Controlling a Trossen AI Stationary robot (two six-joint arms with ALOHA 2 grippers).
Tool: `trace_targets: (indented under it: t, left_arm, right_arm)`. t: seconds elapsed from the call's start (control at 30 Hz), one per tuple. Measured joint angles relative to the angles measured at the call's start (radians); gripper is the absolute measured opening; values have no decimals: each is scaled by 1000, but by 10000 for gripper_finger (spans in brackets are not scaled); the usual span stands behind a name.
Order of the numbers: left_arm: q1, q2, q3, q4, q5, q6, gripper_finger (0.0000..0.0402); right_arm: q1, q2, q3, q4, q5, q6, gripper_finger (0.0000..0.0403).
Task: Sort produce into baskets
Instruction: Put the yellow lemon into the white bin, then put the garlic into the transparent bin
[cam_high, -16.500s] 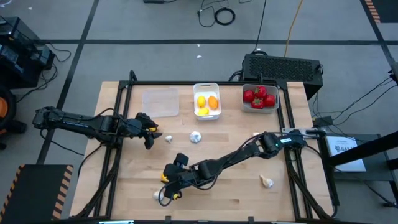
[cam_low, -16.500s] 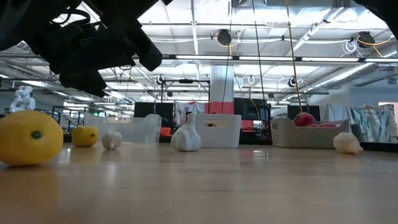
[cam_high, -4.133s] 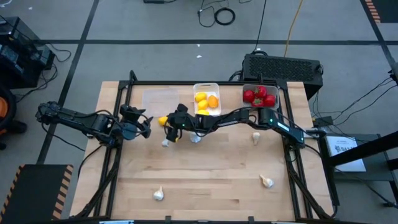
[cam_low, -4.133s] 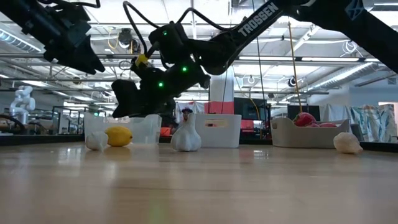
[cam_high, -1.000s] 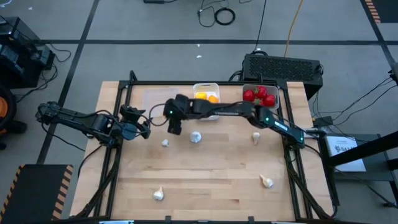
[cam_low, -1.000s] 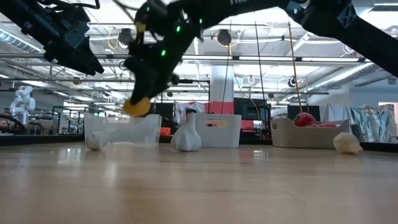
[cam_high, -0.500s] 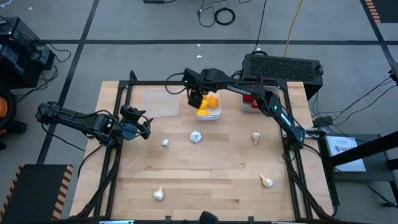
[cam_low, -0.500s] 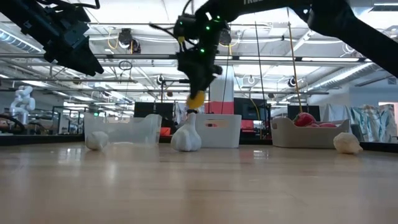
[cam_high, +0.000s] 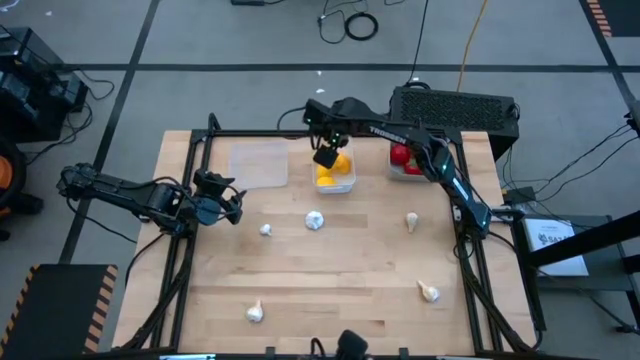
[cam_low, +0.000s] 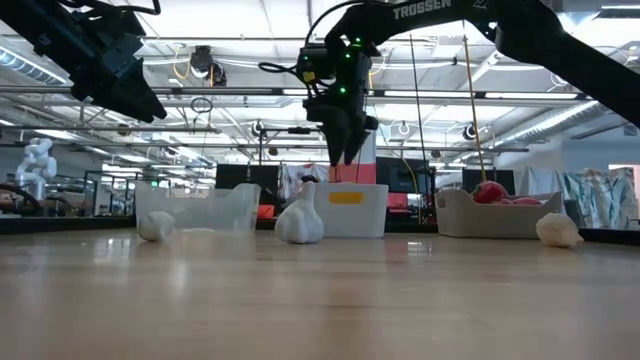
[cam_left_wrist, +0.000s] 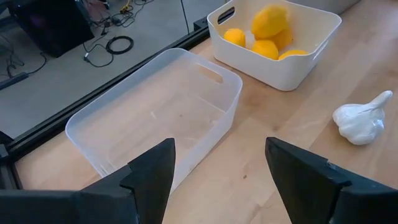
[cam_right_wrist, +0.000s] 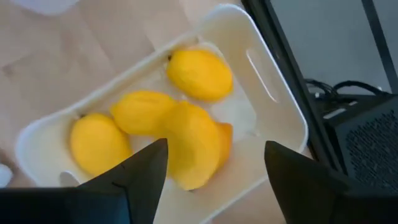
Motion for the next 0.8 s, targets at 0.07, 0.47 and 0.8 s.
trace_targets:
  t: [0.07,0.47,0.8]
  left_arm:
    - [0,0,0,0,0,0,255]
    - [0,0,0,22,60,72,255]
    - [0,38,0,334,283,364,255]
  right_arm:
    - [-5,0,0,-19,1,0,266]
    - [58,-59,2,-64,-94,42,274]
    - [337,-146,2,-222,-95,151,274]
